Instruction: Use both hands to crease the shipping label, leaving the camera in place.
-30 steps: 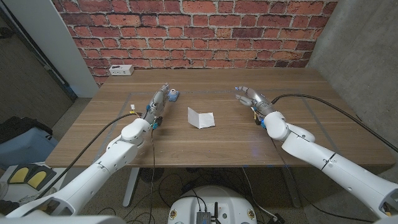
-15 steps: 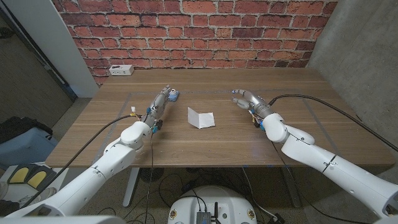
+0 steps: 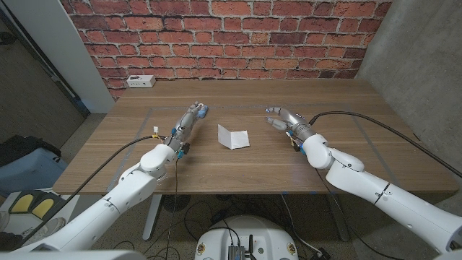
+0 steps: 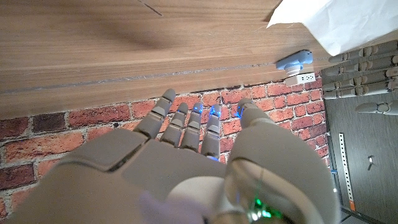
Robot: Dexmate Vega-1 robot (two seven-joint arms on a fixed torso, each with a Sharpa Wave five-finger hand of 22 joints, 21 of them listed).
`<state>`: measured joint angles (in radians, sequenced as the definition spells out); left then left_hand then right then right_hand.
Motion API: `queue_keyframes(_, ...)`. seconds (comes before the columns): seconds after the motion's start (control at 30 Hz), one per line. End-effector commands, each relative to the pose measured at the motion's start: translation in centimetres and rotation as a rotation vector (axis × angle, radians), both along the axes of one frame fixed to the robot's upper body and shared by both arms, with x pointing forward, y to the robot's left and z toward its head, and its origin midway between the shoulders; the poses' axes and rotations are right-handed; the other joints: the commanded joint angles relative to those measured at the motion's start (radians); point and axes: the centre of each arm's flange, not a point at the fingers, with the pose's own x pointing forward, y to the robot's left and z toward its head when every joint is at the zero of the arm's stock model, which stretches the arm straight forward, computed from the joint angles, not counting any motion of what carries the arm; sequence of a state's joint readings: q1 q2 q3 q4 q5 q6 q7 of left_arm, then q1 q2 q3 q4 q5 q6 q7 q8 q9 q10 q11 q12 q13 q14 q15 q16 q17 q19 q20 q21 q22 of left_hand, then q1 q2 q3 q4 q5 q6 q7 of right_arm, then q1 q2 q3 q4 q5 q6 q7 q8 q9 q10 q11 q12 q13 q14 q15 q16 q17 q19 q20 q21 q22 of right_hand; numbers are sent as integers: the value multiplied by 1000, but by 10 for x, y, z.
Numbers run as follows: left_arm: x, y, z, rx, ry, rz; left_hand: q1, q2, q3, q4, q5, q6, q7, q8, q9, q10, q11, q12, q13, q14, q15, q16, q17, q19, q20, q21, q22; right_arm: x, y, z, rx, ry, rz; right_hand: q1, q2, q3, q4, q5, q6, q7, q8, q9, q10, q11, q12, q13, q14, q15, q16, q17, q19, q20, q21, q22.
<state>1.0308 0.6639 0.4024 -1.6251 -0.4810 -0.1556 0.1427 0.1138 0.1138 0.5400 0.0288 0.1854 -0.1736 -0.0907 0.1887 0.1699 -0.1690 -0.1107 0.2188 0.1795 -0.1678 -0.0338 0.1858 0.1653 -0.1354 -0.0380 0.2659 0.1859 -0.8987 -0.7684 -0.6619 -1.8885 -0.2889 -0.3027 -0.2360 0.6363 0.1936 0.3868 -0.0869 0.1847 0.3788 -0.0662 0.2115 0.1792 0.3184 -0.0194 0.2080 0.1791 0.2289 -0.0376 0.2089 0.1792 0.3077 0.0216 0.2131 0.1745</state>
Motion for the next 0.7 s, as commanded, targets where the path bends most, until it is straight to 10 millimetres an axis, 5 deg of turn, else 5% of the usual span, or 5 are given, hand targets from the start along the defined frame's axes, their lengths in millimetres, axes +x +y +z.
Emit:
queue_keyframes(0.03, -6, -4, -8, 11, 4, 1, 17, 6, 2, -6, -1, -2, 10, 1, 5, -28, -1, 2, 5, -55, -38, -2, 4, 7, -15, 5, 3, -5, 9, -7, -43, -2, 5, 19, -4, 13, -3, -2, 20, 0, 8, 5, 19, 1, 5, 4, 14, -9, 8, 3, 13, -2, 6, 2)
queue_keyframes(0.23, -9, -4, -12, 9, 6, -1, 22, 8, 4, -11, -2, 2, 12, 0, 5, -24, 1, -1, 5, -51, -36, -4, 4, 10, -14, 2, 3, -6, 13, -9, -59, -2, 3, 25, -6, 19, -8, -3, 40, -5, 9, 5, 31, -18, 4, 4, 28, -15, 11, 3, 20, -1, 6, 2)
queue_keyframes(0.27, -9, -5, -13, 8, 7, -1, 23, 8, 4, -12, -2, 2, 12, -1, 5, -19, 17, 0, 5, -50, -38, -4, 4, 9, -14, 0, 3, -7, 14, -9, -61, -1, 4, 28, -7, 20, -11, -3, 40, -5, 8, 5, 32, -17, 3, 4, 29, -16, 10, 2, 22, -1, 7, 2)
queue_keyframes(0.33, -10, -5, -14, 7, 8, -3, 25, 8, 4, -14, -3, 2, 12, -2, 5, -22, 2, -4, 5, -50, -34, -5, 4, 11, -14, -1, 3, -7, 16, -11, -67, -3, -4, 33, -9, 23, -15, -3, 41, -9, 6, 5, 33, -19, 2, 4, 31, -17, 9, 1, 22, -2, 6, 2)
queue_keyframes(0.7, -12, -5, -19, 6, 13, -12, 27, 7, 2, -17, -4, 1, 13, -5, 5, -24, 7, -9, 6, -48, -33, -6, 5, 14, -13, -6, 3, -11, 25, -18, -95, 0, -19, 81, -20, 42, -55, 2, 47, -23, -4, 5, 45, -41, -5, 3, 59, -37, 8, -3, 45, -5, 10, 2)
